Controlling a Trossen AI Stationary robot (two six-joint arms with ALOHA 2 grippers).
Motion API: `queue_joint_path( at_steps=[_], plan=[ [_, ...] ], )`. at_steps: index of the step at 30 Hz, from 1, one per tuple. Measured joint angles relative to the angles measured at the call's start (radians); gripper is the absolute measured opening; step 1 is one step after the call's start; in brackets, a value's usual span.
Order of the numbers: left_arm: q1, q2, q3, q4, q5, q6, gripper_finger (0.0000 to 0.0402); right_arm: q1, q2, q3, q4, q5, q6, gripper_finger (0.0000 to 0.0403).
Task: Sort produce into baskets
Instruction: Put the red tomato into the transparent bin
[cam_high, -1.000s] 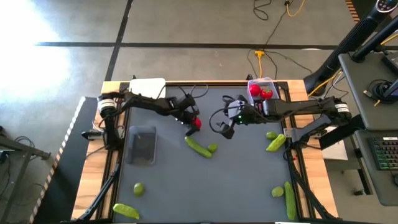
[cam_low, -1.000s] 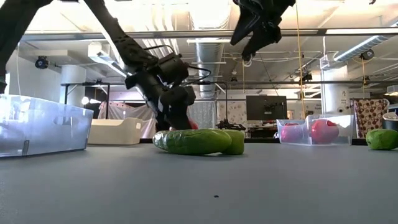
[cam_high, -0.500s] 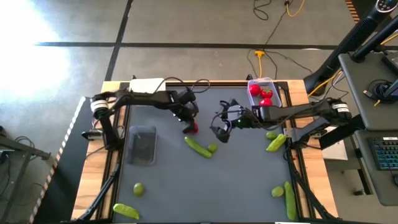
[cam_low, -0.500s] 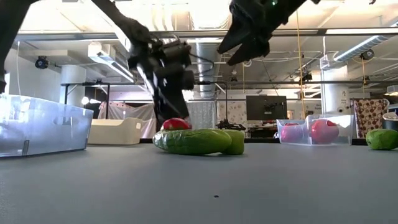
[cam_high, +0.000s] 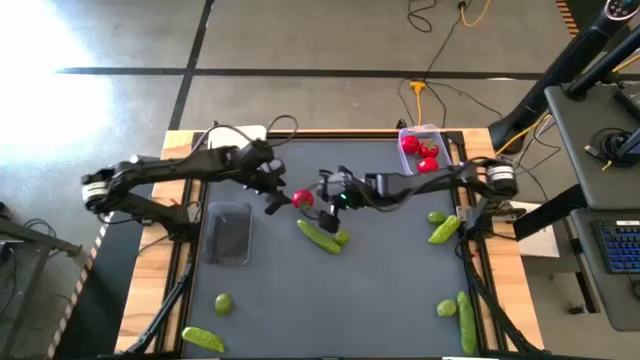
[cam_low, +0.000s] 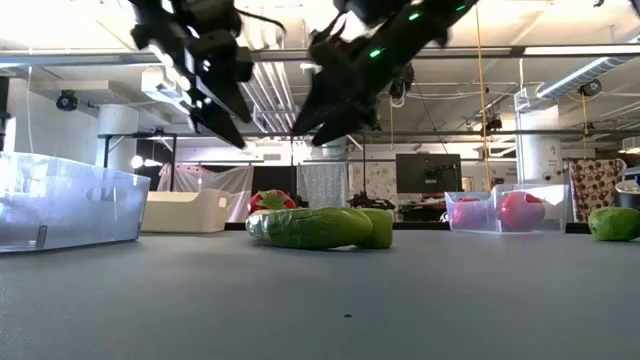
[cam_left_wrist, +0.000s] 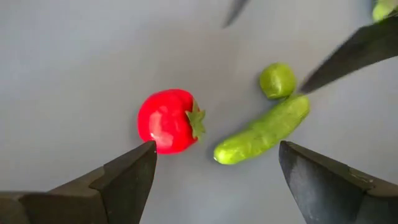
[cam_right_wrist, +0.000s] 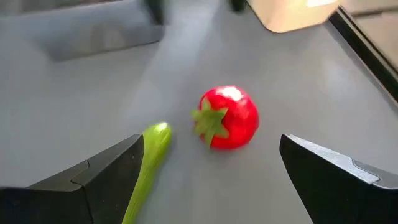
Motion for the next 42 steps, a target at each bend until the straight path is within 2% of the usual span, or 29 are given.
queue_joint_path(
  at_steps=[3, 10, 13, 18, 27, 36, 42],
  plan=[
    [-0.017, -0.087, -0.069, 0.022, -0.021, -0.081, 0.0320, -0.046, 0.074, 0.087, -0.058, -0.067, 0.020, 0.0368],
    [-0.061, -0.235, -0.228, 0.176, -0.030, -0.252, 0.0320, -0.107, 0.227, 0.227, -0.084, -0.210, -0.096, 0.0368],
    [-0.082, -0.265, -0.271, 0.197, -0.062, -0.288, 0.0320, -0.124, 0.291, 0.277, -0.085, -0.206, -0.108, 0.0368],
    [-0.104, -0.289, -0.324, 0.196, -0.085, -0.331, 0.0320, -0.152, 0.362, 0.352, -0.101, -0.136, -0.124, 0.0368],
    [-0.121, -0.288, -0.369, 0.219, -0.093, -0.369, 0.0320, -0.171, 0.423, 0.449, -0.149, -0.152, -0.152, 0.0368],
    [-0.121, -0.271, -0.369, 0.259, -0.119, -0.369, 0.0320, -0.174, 0.483, 0.458, -0.160, -0.189, -0.144, 0.0371],
    [-0.121, -0.265, -0.366, 0.269, -0.146, -0.384, 0.0320, -0.177, 0.505, 0.455, -0.172, -0.136, -0.140, 0.0368]
  ],
)
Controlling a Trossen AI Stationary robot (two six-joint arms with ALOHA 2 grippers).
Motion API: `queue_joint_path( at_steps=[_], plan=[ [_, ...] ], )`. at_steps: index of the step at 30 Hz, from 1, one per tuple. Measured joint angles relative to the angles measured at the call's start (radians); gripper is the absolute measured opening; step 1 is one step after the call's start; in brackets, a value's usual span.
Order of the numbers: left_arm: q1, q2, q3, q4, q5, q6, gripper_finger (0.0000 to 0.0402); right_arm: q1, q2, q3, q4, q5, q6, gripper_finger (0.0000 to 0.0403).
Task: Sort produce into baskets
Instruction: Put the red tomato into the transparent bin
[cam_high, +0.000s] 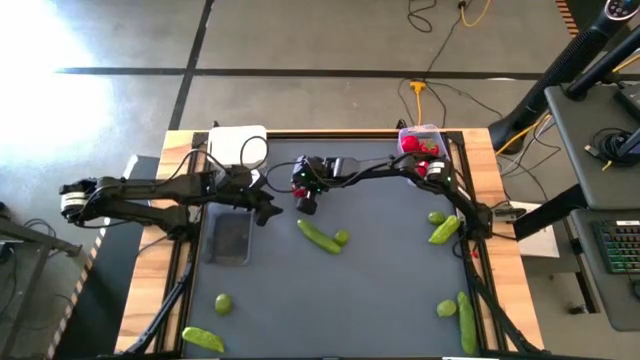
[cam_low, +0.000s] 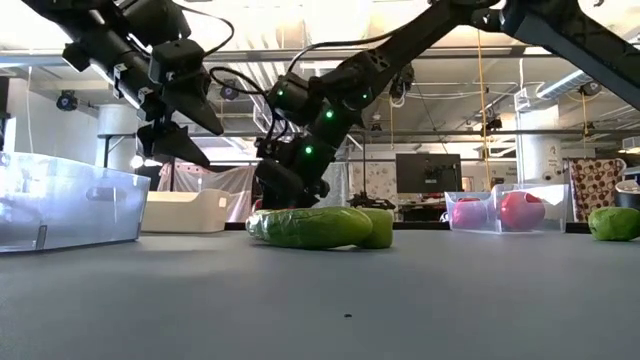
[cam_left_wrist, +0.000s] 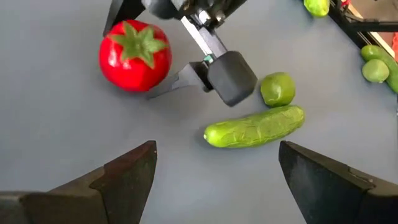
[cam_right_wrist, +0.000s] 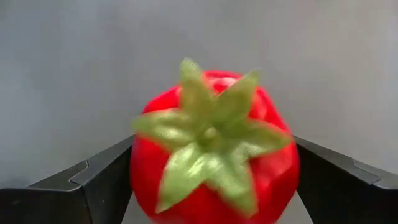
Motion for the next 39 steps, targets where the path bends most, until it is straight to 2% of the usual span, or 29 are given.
queue_joint_path(
  at_steps=[4, 10, 15, 20, 26, 33, 37, 39],
  plan=[
    [0.000, -0.003, 0.000, 0.001, -0.021, -0.018, 0.0320, 0.000, -0.002, 0.000, 0.007, 0.001, 0.041, 0.0351],
    [0.000, -0.003, 0.000, 0.003, -0.025, -0.018, 0.0315, -0.009, -0.009, 0.000, 0.011, 0.002, 0.121, 0.0277],
    [-0.001, -0.008, 0.000, -0.001, -0.024, -0.019, 0.0307, -0.026, -0.063, 0.057, -0.241, 0.014, 0.110, 0.0274],
    [-0.016, -0.036, 0.000, -0.005, -0.023, -0.019, 0.0293, -0.094, -0.191, 0.048, -0.470, 0.224, 0.045, 0.0274],
    [-0.058, -0.066, 0.001, -0.027, -0.023, -0.024, 0.0278, -0.275, -0.395, -0.131, -0.656, 0.352, 0.144, 0.0274],
    [-0.076, -0.068, 0.001, -0.025, -0.030, -0.016, 0.0274, -0.445, -0.662, -0.426, -0.664, 0.334, 0.337, 0.0274],
    [-0.076, -0.058, 0.001, -0.014, -0.079, 0.012, 0.0274, -0.495, -0.743, -0.551, -0.617, 0.328, 0.415, 0.0274],
    [-0.076, -0.055, 0.001, 0.001, -0.102, 0.026, 0.0274, -0.522, -0.759, -0.610, -0.561, 0.270, 0.438, 0.0274]
  ],
)
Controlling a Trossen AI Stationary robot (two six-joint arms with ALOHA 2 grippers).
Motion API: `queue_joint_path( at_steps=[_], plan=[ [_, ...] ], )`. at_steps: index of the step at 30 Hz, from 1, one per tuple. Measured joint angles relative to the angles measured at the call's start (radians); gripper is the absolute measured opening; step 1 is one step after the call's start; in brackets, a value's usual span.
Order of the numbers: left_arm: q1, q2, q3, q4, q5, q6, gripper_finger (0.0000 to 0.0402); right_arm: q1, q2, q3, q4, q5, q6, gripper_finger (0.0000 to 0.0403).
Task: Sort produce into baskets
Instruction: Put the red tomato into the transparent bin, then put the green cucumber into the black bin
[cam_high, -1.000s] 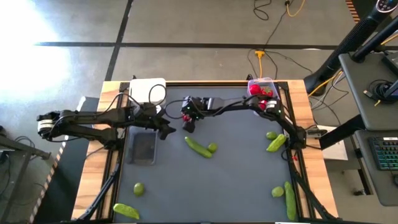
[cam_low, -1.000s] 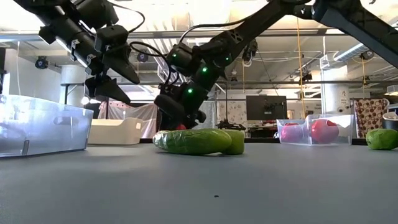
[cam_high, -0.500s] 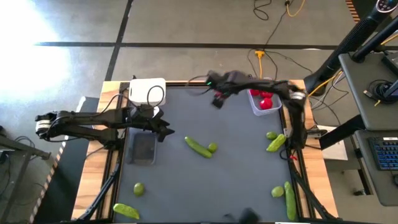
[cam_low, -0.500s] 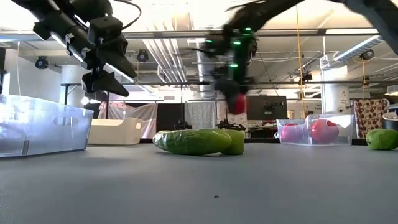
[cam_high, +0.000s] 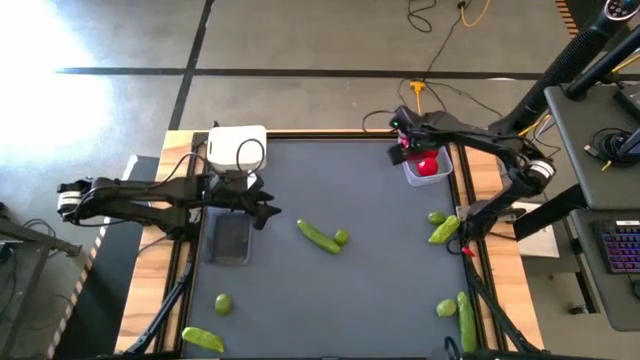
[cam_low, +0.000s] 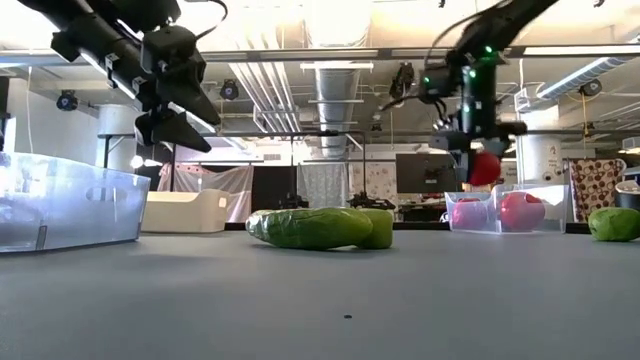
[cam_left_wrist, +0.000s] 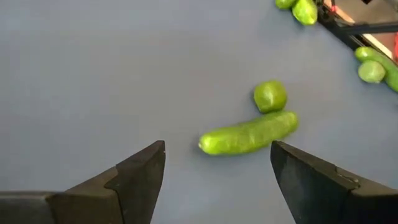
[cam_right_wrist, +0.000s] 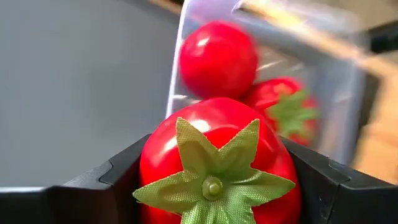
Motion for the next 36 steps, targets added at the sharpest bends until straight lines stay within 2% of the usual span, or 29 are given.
queue_joint_path(
  at_steps=[3, 8, 13, 19, 23, 26, 29, 32, 34, 36],
  plan=[
    [-0.004, -0.007, 0.000, 0.022, -0.011, 0.002, 0.0274, -0.037, 0.000, -0.081, 0.104, -0.080, 0.029, 0.0275],
    [-0.049, -0.051, 0.000, 0.022, -0.012, -0.036, 0.0274, -0.080, 0.014, -0.152, 0.184, -0.046, 0.066, 0.0301],
    [-0.121, -0.091, 0.000, 0.022, -0.078, -0.079, 0.0274, -0.096, 0.022, -0.162, 0.208, -0.034, 0.023, 0.0325],
    [-0.164, -0.107, 0.000, 0.022, -0.140, -0.098, 0.0274, -0.114, 0.023, -0.123, 0.197, -0.030, 0.007, 0.0362],
    [-0.164, -0.106, 0.000, 0.022, -0.141, -0.107, 0.0274, -0.113, 0.016, -0.050, 0.126, -0.040, -0.035, 0.0368],
    [-0.164, -0.103, 0.000, 0.022, -0.141, -0.107, 0.0274, -0.102, 0.005, 0.027, 0.051, -0.088, -0.042, 0.0369],
    [-0.164, -0.099, 0.000, 0.022, -0.141, -0.105, 0.0274, -0.043, -0.019, 0.082, 0.033, -0.177, -0.066, 0.0368],
    [-0.164, -0.086, 0.000, 0.027, -0.141, -0.093, 0.0274, 0.069, -0.043, 0.103, 0.035, -0.250, -0.099, 0.0367],
    [-0.164, -0.066, 0.000, 0.040, -0.139, -0.040, 0.0274, 0.166, -0.056, 0.105, 0.036, -0.260, -0.101, 0.0367],
    [-0.166, -0.033, 0.000, 0.067, -0.111, 0.092, 0.0274, 0.266, -0.063, 0.101, 0.051, -0.262, -0.100, 0.0367]
  ],
)
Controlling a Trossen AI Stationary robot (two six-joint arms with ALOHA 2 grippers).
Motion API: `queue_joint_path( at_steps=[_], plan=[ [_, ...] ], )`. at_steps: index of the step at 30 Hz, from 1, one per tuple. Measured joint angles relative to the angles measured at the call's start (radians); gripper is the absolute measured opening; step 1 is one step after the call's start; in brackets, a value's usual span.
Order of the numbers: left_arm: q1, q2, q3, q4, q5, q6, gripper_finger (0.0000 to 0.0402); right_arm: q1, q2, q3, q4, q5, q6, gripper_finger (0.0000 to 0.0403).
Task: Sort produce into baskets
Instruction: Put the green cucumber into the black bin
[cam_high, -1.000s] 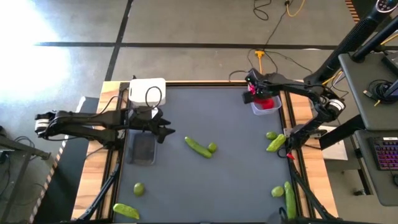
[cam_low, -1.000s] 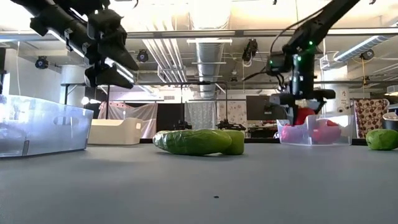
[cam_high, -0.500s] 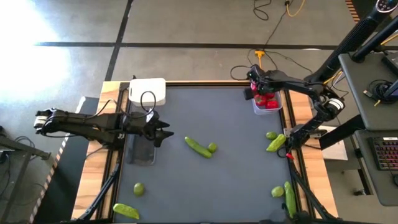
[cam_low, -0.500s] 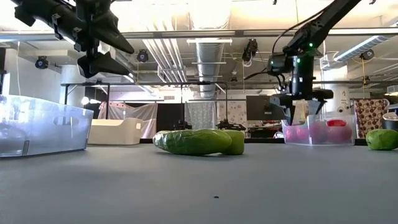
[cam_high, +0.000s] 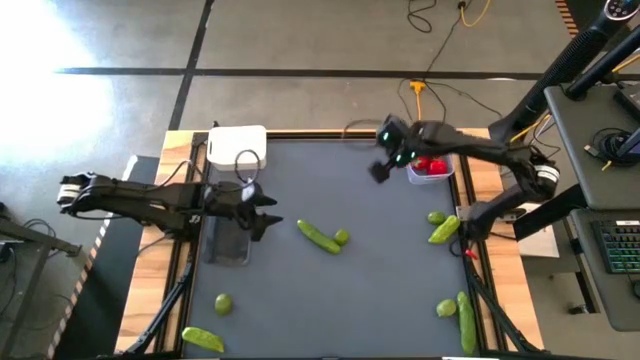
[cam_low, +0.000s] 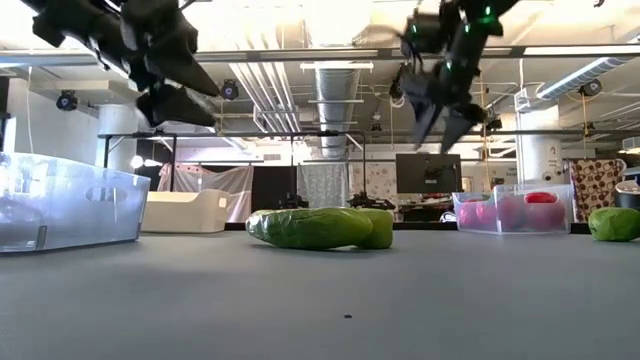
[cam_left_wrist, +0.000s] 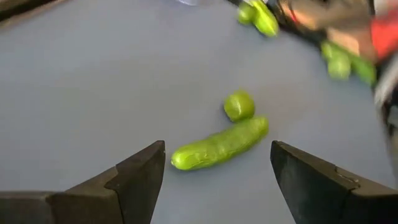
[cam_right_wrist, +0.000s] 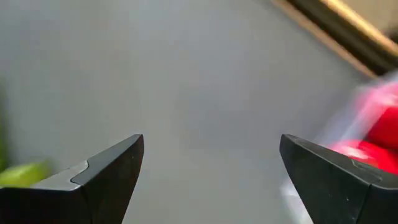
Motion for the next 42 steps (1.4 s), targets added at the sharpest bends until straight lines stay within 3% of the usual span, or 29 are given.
queue_joint_path(
  at_steps=[4, 8, 13, 20, 27, 35, 39, 42],
  plan=[
    [-0.001, 0.100, 0.000, 0.104, 0.064, 0.350, 0.0274, 0.188, 0.004, -0.007, 0.046, 0.017, 0.043, 0.0367],
    [0.011, 0.220, 0.042, 0.137, 0.070, 0.385, 0.0274, 0.307, 0.008, 0.013, 0.003, 0.027, 0.139, 0.0367],
    [0.021, 0.380, 0.128, 0.110, 0.124, 0.487, 0.0274, 0.404, 0.007, 0.100, -0.231, 0.075, 0.241, 0.0367],
    [0.035, 0.584, 0.215, 0.105, 0.197, 0.618, 0.0274, 0.438, 0.007, 0.241, -0.425, 0.151, 0.315, 0.0367],
    [0.060, 0.733, 0.291, 0.110, 0.203, 0.701, 0.0274, 0.438, 0.006, 0.333, -0.424, 0.191, 0.300, 0.0367],
    [0.069, 0.872, 0.366, 0.089, 0.320, 0.699, 0.0272, 0.459, 0.006, 0.354, -0.424, 0.194, 0.338, 0.0367],
    [0.068, 0.899, 0.393, 0.053, 0.357, 0.674, 0.0251, 0.504, 0.006, 0.354, -0.424, 0.197, 0.373, 0.0367],
    [0.067, 0.912, 0.389, 0.052, 0.356, 0.626, 0.0214, 0.526, 0.006, 0.354, -0.419, 0.207, 0.399, 0.0367]
  ],
)
